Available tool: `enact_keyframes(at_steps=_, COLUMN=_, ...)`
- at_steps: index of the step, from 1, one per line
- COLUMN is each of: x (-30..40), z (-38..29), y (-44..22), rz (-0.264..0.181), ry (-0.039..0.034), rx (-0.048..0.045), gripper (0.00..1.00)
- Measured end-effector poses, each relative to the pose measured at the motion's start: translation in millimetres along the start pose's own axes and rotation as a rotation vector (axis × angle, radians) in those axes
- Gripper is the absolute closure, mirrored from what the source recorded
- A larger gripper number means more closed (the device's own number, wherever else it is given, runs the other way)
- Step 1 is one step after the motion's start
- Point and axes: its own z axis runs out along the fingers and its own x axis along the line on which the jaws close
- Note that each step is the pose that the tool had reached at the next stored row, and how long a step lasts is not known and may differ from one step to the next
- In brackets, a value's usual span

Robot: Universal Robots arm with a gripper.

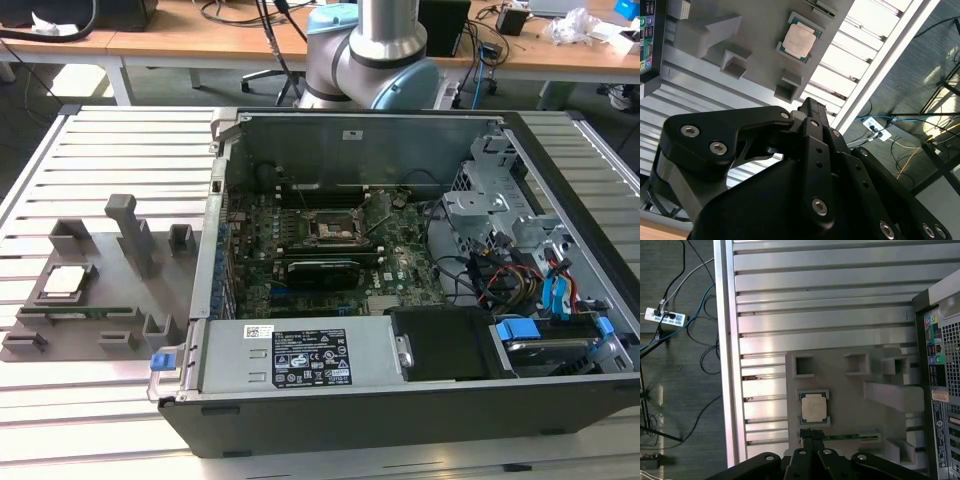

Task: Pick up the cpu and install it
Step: 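Reach for the cpu, then pick up the cpu and move it towards the insertion slot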

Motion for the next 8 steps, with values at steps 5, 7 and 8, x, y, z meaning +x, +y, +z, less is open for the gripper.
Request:
enact_keyframes(at_steps=5, x=0.1, z=0.0, y=0.0, rz=0.0, ry=0.0, rx=0.0, gripper=0.89)
enact_keyframes(at_steps=7, x=0.1, z=0.0, y=0.0, rz=0.0, ry=-0.0001, rx=0.0, gripper=0.89)
enact_keyframes(at_steps=8, x=0.2, z=0.0, y=0.0, rz=0.0, ry=0.0, rx=0.0, gripper=0.89)
